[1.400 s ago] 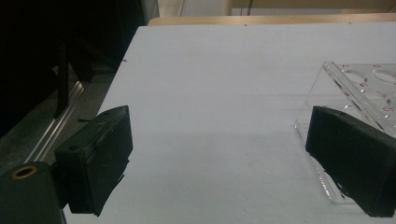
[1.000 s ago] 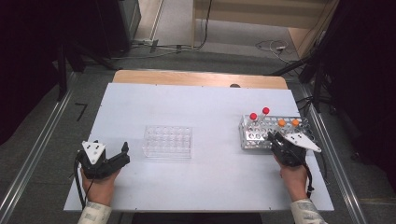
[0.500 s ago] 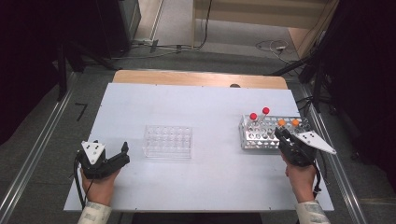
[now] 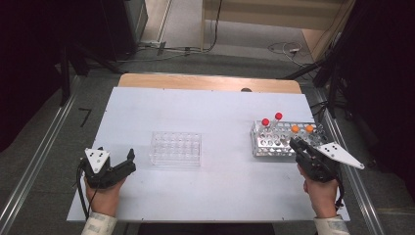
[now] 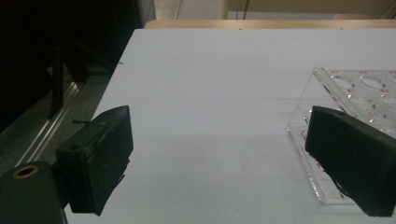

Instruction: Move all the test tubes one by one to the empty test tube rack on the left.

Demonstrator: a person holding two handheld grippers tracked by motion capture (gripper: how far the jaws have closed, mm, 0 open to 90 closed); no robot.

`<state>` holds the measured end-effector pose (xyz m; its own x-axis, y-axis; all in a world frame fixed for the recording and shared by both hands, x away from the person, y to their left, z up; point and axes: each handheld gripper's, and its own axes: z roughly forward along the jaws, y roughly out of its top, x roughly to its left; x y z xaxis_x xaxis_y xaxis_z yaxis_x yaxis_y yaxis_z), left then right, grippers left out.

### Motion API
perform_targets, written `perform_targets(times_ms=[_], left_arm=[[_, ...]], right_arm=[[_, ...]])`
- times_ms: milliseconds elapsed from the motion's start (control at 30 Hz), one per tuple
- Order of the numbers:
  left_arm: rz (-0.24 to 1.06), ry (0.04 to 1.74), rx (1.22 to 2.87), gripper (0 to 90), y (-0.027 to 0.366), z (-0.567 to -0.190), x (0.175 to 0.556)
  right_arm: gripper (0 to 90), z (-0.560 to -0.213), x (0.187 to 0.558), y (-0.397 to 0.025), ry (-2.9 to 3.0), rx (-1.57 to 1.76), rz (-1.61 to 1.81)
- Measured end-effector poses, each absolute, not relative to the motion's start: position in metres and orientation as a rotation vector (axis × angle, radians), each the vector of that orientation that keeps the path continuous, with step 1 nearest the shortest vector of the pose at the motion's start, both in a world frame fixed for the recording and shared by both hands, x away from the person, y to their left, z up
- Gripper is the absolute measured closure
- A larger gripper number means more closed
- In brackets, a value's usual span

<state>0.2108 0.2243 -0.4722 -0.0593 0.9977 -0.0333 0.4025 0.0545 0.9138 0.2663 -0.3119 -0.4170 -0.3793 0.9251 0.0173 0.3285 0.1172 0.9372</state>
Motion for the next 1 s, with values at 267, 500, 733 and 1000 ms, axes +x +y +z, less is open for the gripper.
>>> perform_targets(times_ms=[267, 500, 733, 1000], left_arm=[[0.958, 1.549, 1.458, 10.8, 0.214, -0.468, 0.21], [0.912, 1.515, 1.497, 11.2, 0.204, -0.466, 0.21], [0.883, 1.467, 1.524, 11.6, 0.192, -0.463, 0.21], [0.839, 1.407, 1.537, 11.6, 0.172, -0.456, 0.21]], right_arm=[[73.1, -0.422, 0.258, -0.306, 1.838, 1.205, 1.269], [73.0, -0.428, 0.253, -0.291, 1.895, 1.166, 1.283], [73.0, -0.431, 0.251, -0.275, 1.946, 1.116, 1.295], [73.0, -0.435, 0.25, -0.259, 1.989, 1.076, 1.31]])
